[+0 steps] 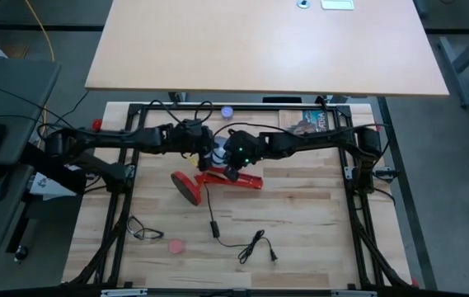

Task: Screw lightbulb
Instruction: Remove the lightbulb from the desk lamp

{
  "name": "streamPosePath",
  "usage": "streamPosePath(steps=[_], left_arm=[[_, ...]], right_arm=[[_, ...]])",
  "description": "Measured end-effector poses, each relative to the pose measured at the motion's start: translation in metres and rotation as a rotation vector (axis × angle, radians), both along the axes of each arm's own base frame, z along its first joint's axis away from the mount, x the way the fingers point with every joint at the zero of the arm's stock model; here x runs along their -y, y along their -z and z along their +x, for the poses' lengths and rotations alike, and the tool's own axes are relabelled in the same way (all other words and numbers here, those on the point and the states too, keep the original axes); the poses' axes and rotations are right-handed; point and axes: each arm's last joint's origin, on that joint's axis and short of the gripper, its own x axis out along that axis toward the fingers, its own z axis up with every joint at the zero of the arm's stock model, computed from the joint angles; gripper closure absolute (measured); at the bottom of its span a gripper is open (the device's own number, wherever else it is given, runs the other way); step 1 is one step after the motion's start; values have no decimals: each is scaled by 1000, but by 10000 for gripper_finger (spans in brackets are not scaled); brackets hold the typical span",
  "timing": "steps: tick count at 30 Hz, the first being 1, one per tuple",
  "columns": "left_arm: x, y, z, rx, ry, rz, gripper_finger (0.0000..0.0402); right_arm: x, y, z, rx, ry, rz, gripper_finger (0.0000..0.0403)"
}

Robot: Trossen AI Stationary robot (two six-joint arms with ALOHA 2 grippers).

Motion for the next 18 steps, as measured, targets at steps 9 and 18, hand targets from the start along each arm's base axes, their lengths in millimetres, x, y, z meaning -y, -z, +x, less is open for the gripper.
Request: streamPosePath(steps=[9,18], left_arm=[[8,-15,-18,0,-17,-63,401],[29,-30,-24,91,-24,-134,401]], right_arm=[[25,-1,-3,4,61,-39,403],[66,-13,-7,121,158,-54,403]])
